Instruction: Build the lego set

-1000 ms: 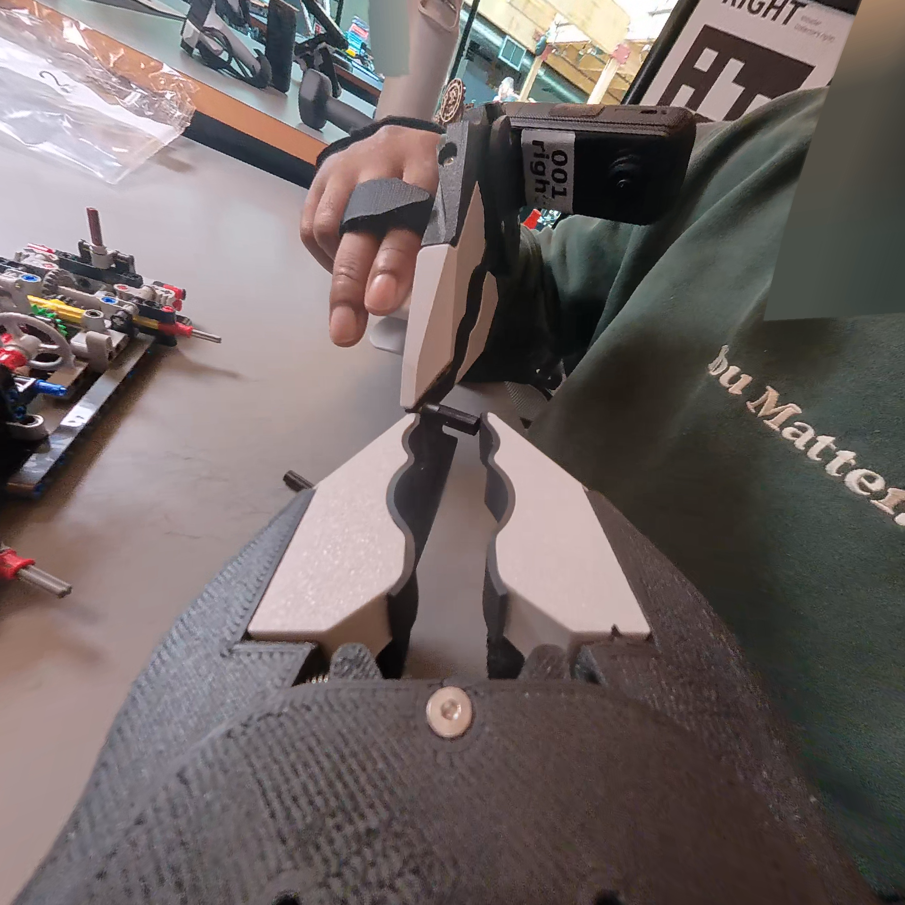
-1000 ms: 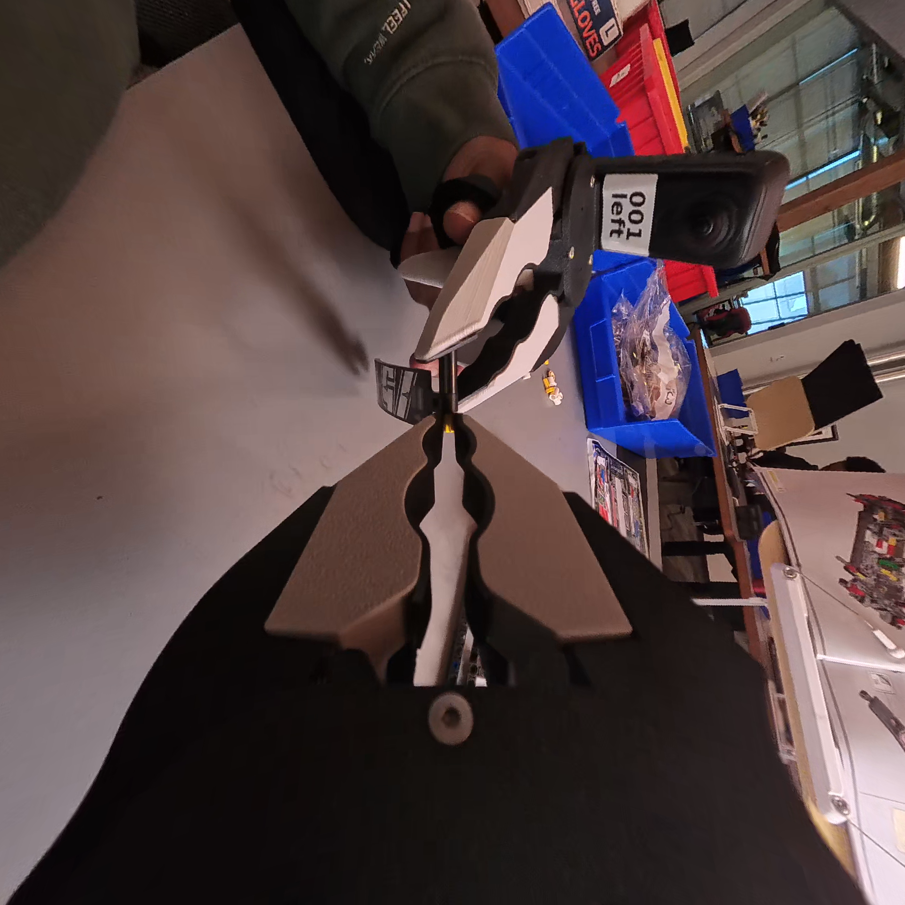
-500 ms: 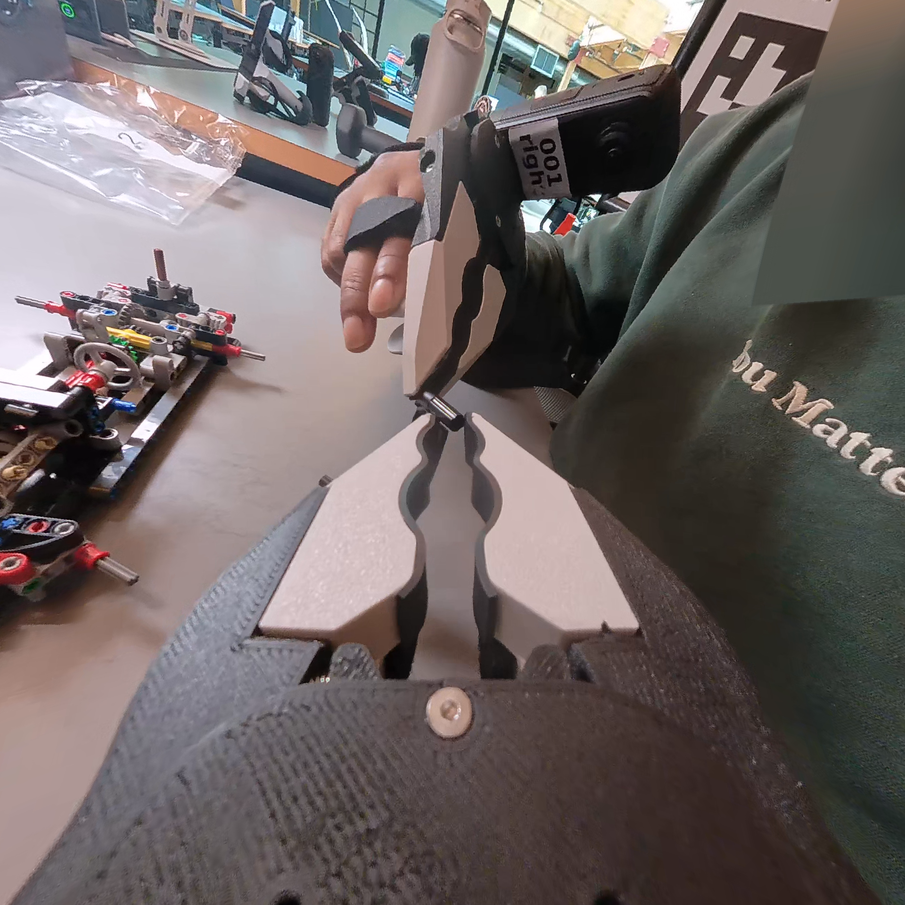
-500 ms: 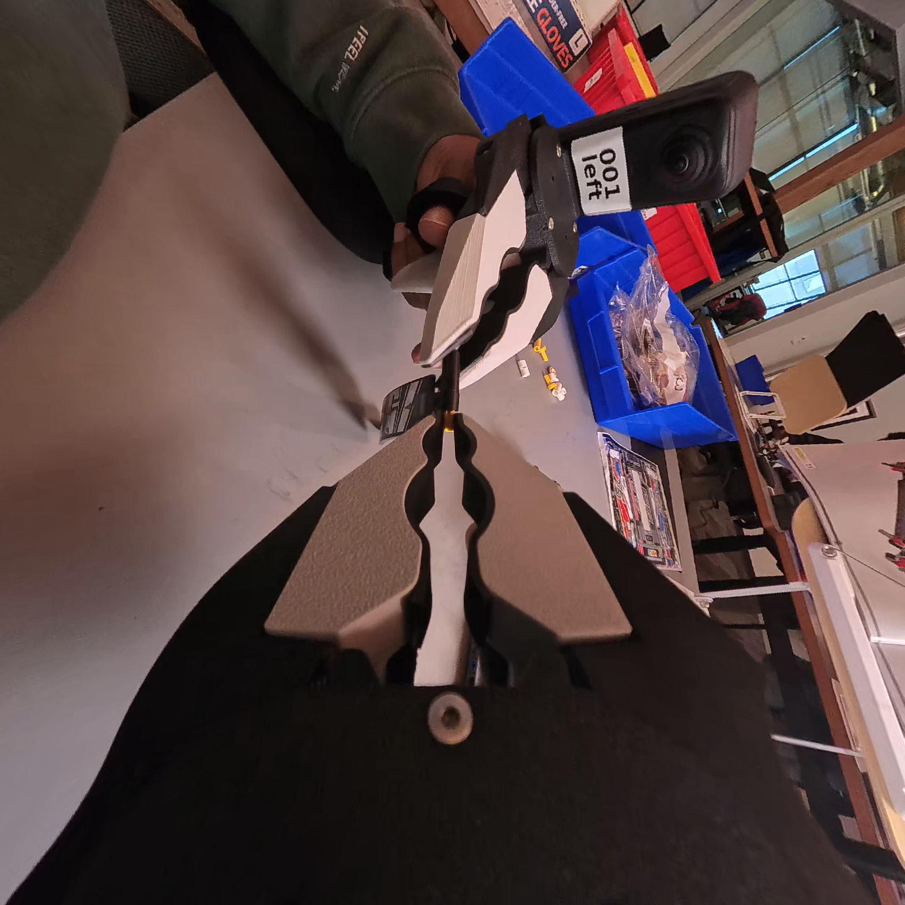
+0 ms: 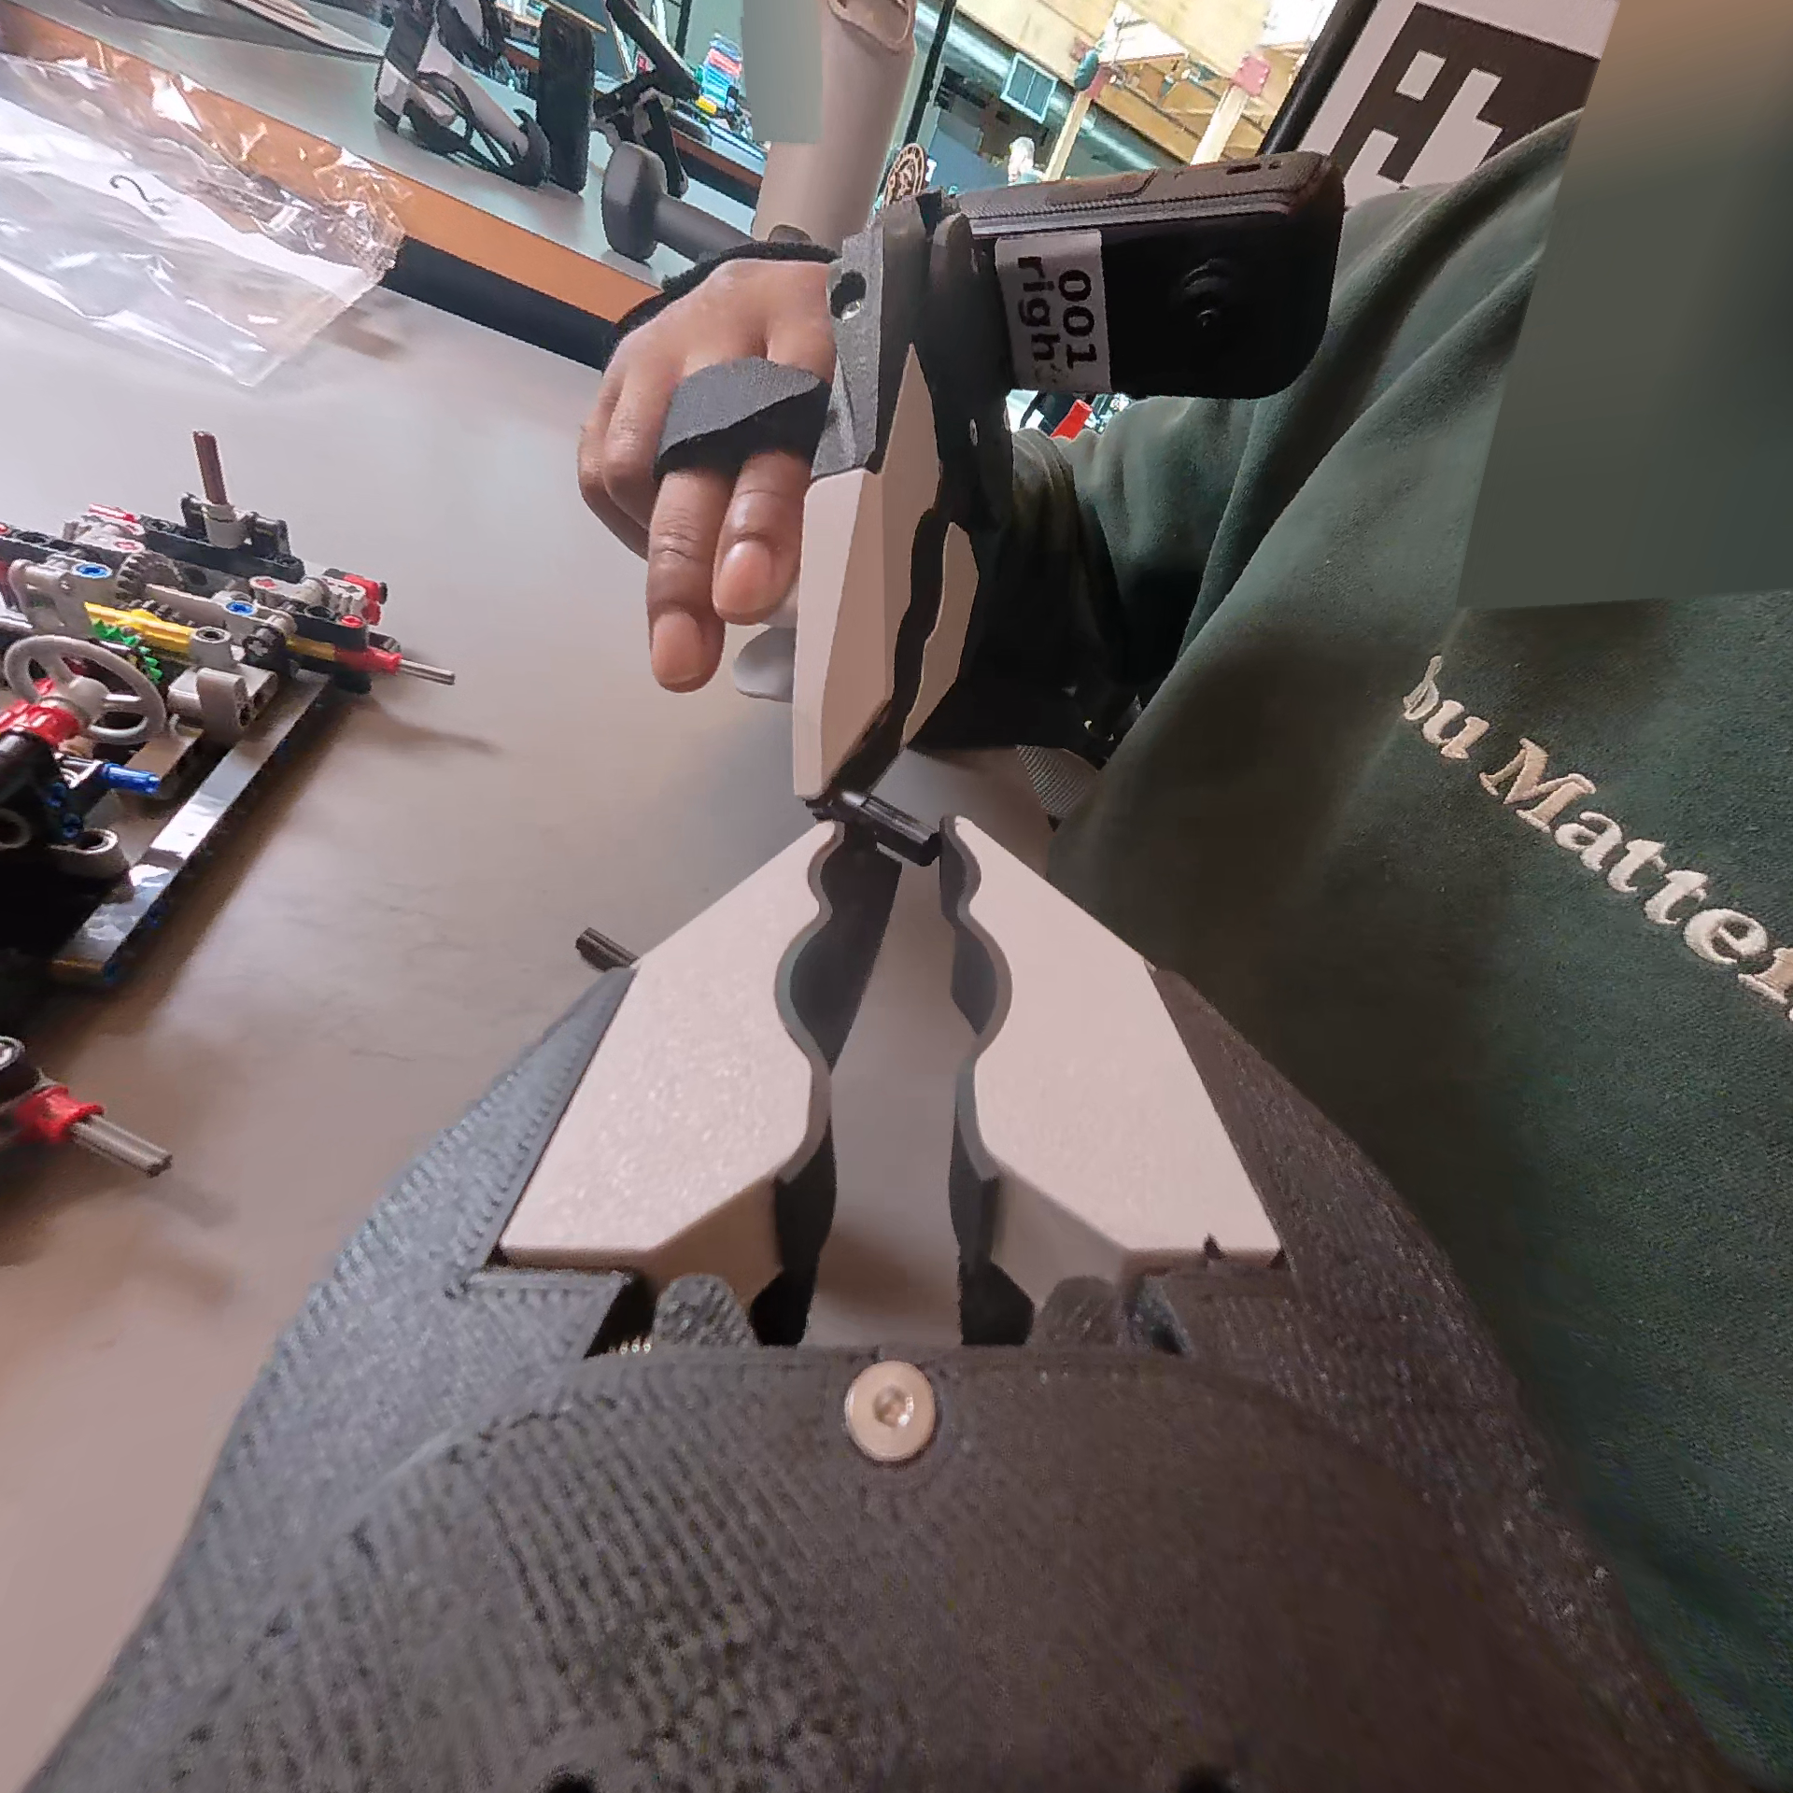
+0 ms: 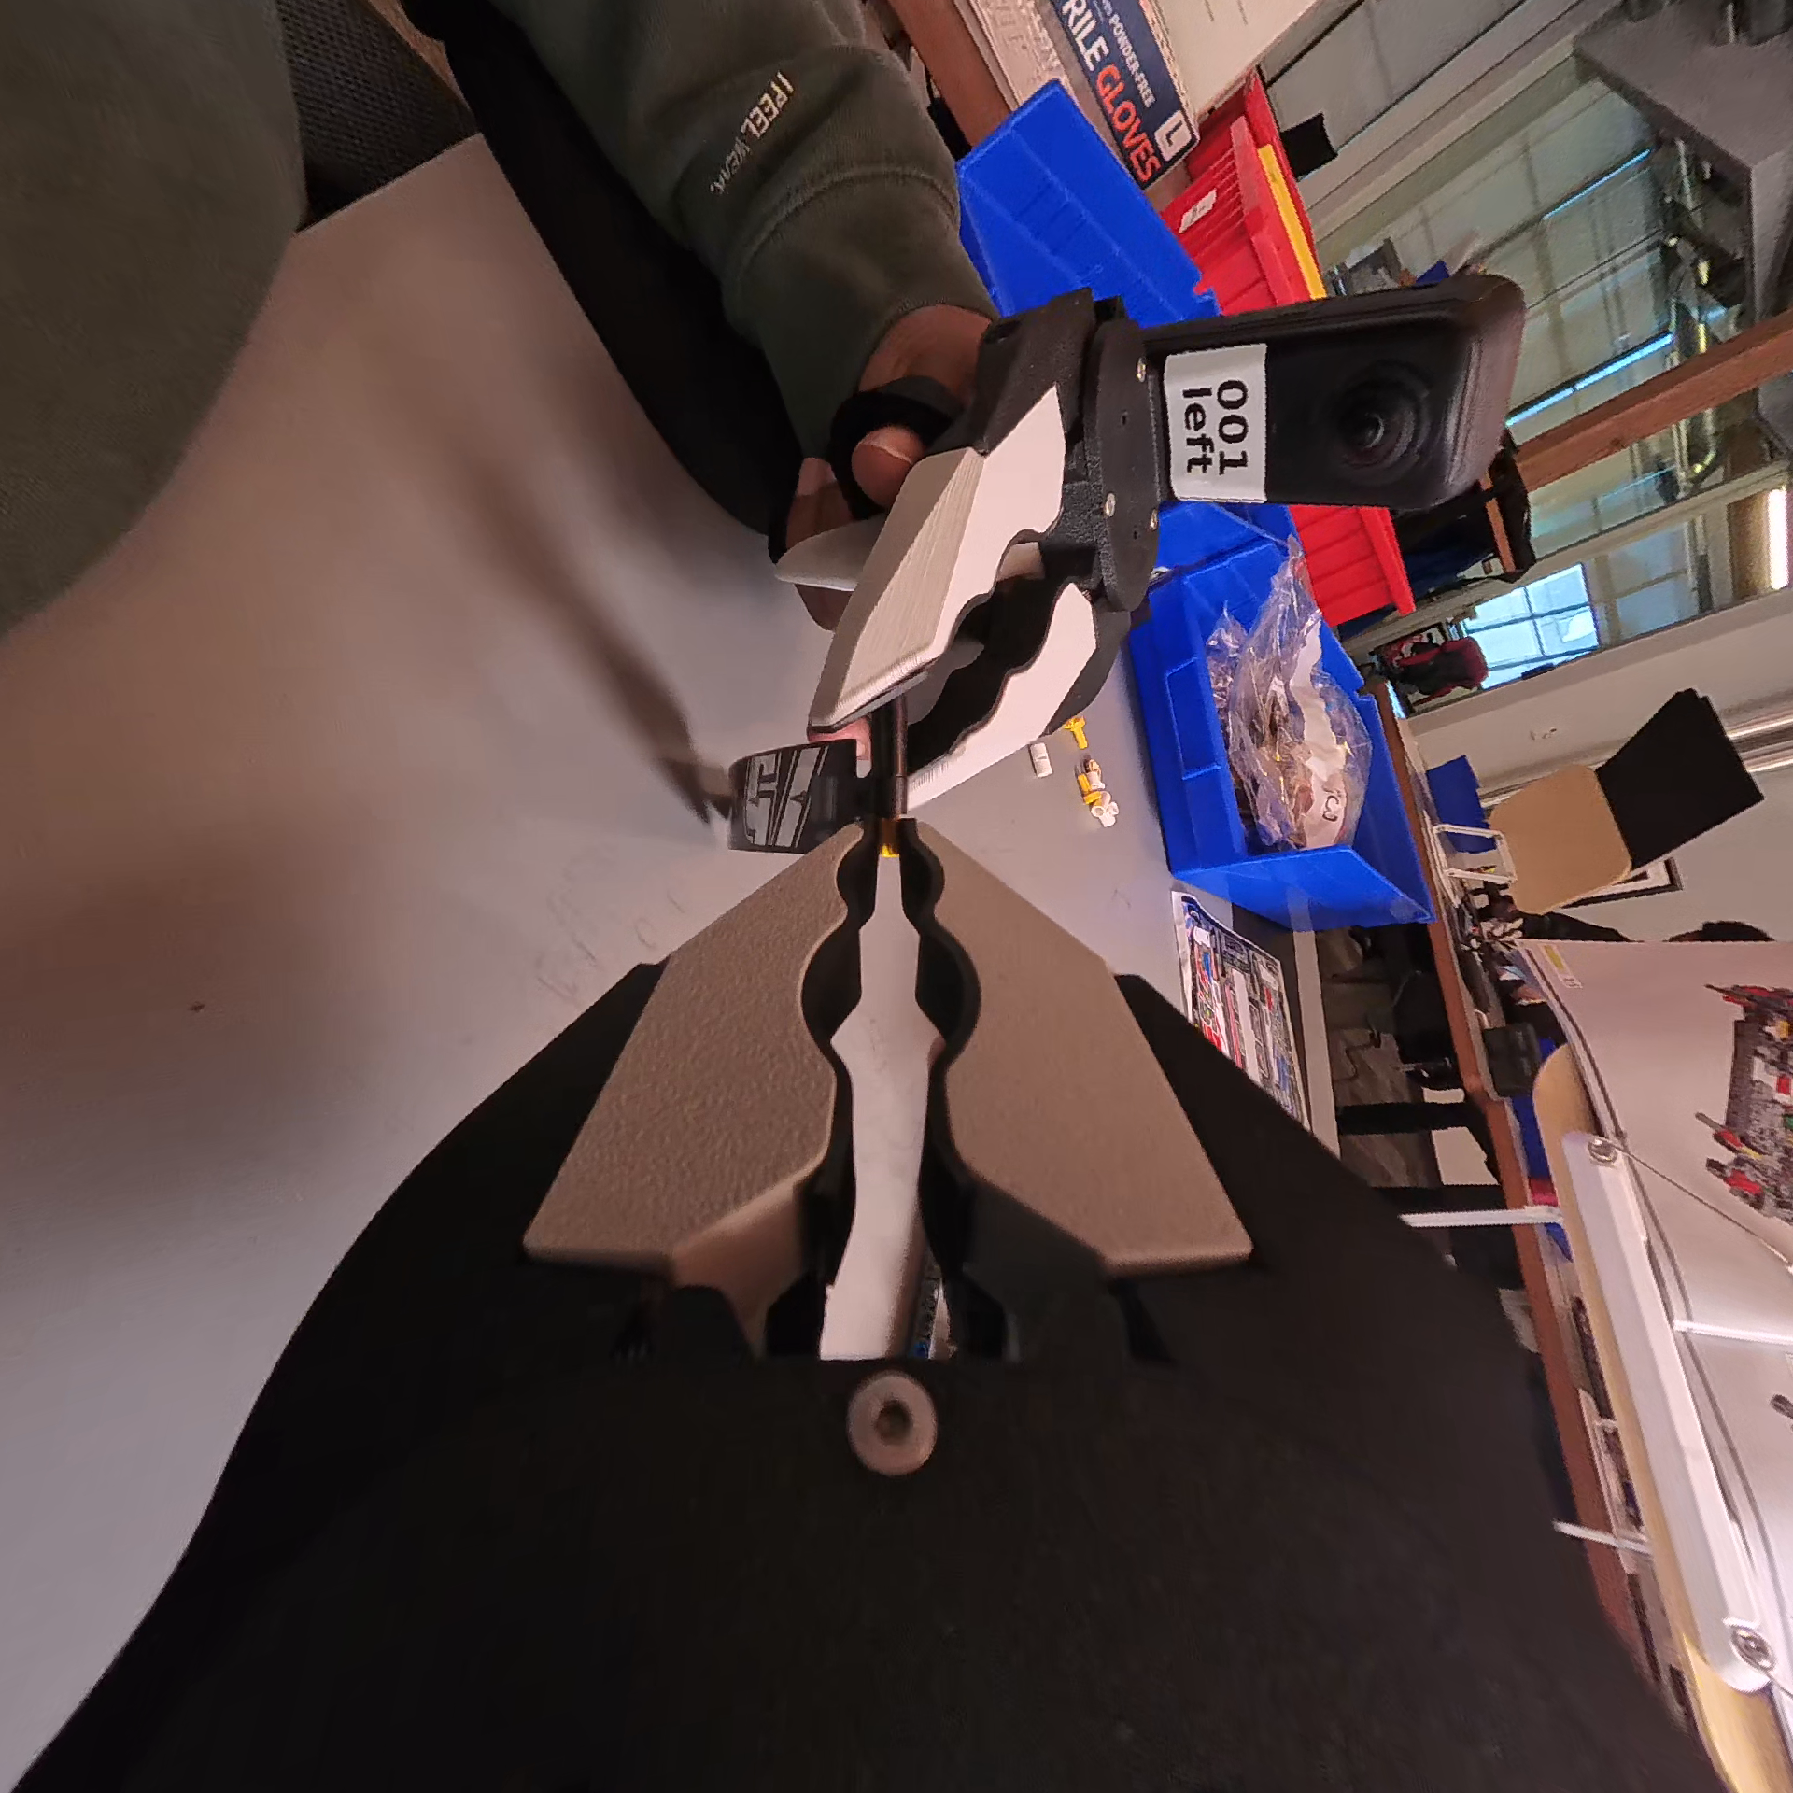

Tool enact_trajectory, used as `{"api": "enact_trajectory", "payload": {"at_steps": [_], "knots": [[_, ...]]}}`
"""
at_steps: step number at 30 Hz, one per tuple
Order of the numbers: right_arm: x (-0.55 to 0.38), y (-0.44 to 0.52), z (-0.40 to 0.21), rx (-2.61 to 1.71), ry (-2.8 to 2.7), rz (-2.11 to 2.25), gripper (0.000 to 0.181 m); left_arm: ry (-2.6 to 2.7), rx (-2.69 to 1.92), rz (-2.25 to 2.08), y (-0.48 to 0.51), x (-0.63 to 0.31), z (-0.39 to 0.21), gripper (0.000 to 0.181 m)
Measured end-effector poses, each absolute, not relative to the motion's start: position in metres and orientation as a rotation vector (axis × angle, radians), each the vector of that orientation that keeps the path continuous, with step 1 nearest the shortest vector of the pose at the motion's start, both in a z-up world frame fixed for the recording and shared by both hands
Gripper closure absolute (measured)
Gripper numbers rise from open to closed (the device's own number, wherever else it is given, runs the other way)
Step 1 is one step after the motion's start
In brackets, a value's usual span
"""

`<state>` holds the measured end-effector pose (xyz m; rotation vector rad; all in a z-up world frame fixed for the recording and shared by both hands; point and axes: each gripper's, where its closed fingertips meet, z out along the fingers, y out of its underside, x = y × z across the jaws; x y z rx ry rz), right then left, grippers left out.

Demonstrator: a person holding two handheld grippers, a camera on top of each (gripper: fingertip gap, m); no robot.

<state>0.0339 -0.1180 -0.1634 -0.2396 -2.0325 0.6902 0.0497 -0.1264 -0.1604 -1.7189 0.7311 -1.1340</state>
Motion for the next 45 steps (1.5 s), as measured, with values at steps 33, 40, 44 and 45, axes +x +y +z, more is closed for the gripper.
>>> {"api": "enact_trajectory", "payload": {"at_steps": [33, 40, 44, 45], "knots": [[0.031, -0.106, -0.165, -0.757, -2.042, 1.251, 0.181, 0.634, -1.684, -0.972, -0.108, 0.032, -0.152, 0.177], [0.033, -0.107, -0.163, -0.852, -2.052, 1.37, 0.181, 0.71, -1.689, -0.827, -0.108, 0.032, -0.153, 0.177], [0.034, -0.108, -0.16, -0.917, -2.045, 1.471, 0.181, 0.751, -1.687, -0.739, -0.109, 0.032, -0.154, 0.177], [0.034, -0.108, -0.161, -0.926, -2.048, 1.485, 0.181, 0.756, -1.688, -0.733, -0.109, 0.032, -0.155, 0.177]]}}
